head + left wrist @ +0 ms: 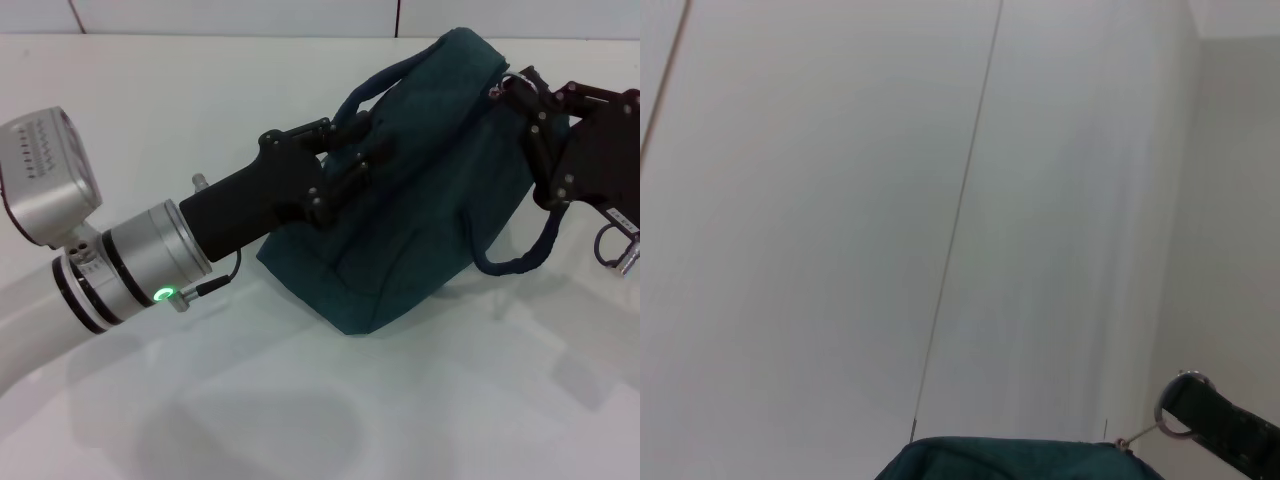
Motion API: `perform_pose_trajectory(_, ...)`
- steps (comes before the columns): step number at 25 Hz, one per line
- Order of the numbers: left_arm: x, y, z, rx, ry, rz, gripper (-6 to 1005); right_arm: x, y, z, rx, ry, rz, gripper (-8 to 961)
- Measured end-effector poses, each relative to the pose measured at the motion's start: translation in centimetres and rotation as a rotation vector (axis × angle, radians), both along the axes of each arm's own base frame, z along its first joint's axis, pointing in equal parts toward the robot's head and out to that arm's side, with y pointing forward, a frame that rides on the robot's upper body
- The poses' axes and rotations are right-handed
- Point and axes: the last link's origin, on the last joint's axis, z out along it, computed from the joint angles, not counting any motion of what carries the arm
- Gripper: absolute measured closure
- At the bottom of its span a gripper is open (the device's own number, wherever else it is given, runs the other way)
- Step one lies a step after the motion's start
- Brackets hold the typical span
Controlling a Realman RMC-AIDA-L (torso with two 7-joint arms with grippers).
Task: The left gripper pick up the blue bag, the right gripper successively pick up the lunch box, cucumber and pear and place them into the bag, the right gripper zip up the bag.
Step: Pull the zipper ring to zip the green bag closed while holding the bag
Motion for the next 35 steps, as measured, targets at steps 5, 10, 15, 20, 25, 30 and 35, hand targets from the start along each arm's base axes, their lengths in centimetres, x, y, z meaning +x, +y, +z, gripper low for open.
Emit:
perform_pose_trajectory(5, 0.2, -0.2, -0.3, 0.010, 0.032, -0.038, 742, -0.1, -0.2, -0.3, -0.019, -0.001, 0.008, 937)
perform_pose_trajectory(10, 0.4, 0.0, -0.3, 0.030, 0.061, -0.079, 872, -0.8, -0.7, -0.8, -0.070, 0.009, 0.042, 937)
perform_pose_trajectory(15, 0.2, 0.3, 0.3, 0.061, 0.079, -0.092, 903, -0.9, -0.9, -0.8, -0.073, 0.020, 0.052, 937)
perform_pose_trajectory(20, -0.5, 0.7, 0.2, 0.090, 0.131, -0.073, 931, 0.2, -0.7, 0.3, -0.040, 0.094, -0.033, 937)
perform_pose_trajectory(25, -0.9, 1.4, 0.0, 0.098, 0.174, -0.047, 937, 1.7, -0.4, 0.9, -0.080, 0.164, -0.135, 937)
perform_pose_trajectory(30, -0.9, 1.9, 0.3, 0.129, 0.181, -0.035, 937, 2.9, -0.6, 1.2, -0.091, 0.191, -0.192, 936)
perform_pose_trajectory(35, -0.9, 2.0, 0.9, 0.148, 0.177, -0.041, 938, 3.9, -0.9, 1.6, -0.095, 0.223, -0.244, 934)
